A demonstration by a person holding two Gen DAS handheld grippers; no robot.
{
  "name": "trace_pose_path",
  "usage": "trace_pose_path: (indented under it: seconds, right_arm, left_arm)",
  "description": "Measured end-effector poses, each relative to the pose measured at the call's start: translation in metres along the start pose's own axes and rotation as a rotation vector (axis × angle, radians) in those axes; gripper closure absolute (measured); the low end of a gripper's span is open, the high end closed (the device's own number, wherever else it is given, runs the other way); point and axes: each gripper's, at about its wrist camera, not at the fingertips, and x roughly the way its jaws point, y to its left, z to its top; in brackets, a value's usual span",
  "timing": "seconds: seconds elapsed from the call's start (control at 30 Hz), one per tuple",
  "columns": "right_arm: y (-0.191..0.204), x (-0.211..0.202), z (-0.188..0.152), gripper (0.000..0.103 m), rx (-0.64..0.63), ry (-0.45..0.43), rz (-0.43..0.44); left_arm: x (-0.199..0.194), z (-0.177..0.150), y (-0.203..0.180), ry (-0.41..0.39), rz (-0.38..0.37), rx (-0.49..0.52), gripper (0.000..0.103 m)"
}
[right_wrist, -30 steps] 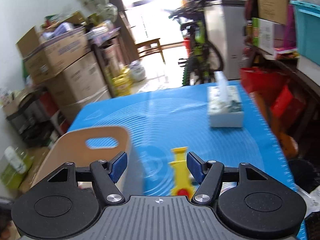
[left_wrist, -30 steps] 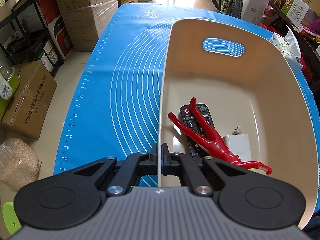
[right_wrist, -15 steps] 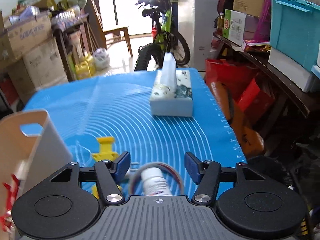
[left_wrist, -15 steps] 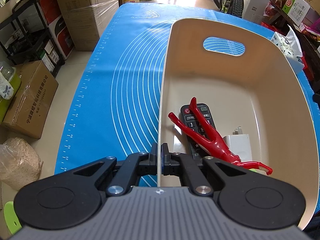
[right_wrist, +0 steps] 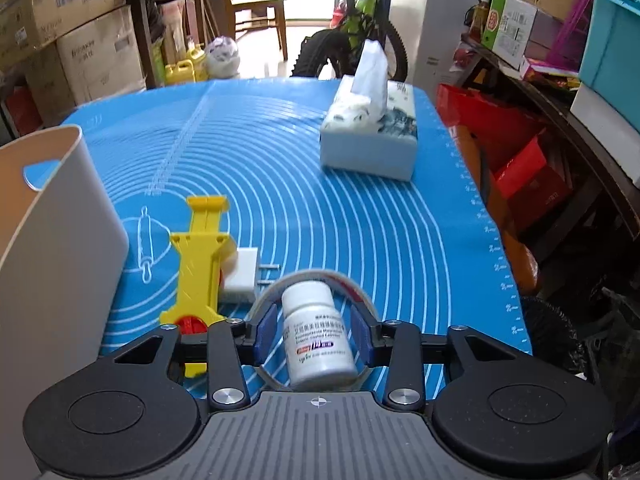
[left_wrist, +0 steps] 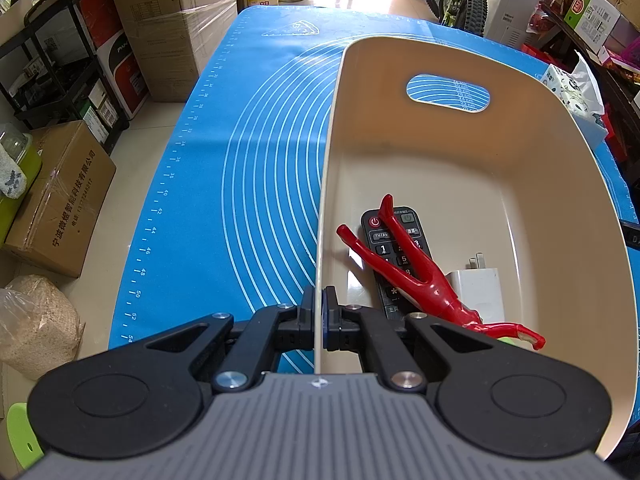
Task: Organize rigid objects
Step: 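Grasp the white pill bottle with the right tool and lift it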
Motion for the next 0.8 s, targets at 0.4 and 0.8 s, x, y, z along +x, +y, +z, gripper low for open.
trace_pose_path:
  seconds: [0.4,0.8]
  right_arm:
    - [0.004,0.011,-0.002,0.059,-0.017,0.025,-0.009]
    - [0.003,-0.037,0.011,0.059,0.061,-0.111,0.028]
  left_arm:
    - [0.0,0.0,-0.001,0.0,-0.001,0.002,0.099]
    - [0.0,0.0,0.0,-0.001,0.0,0.003,0.099]
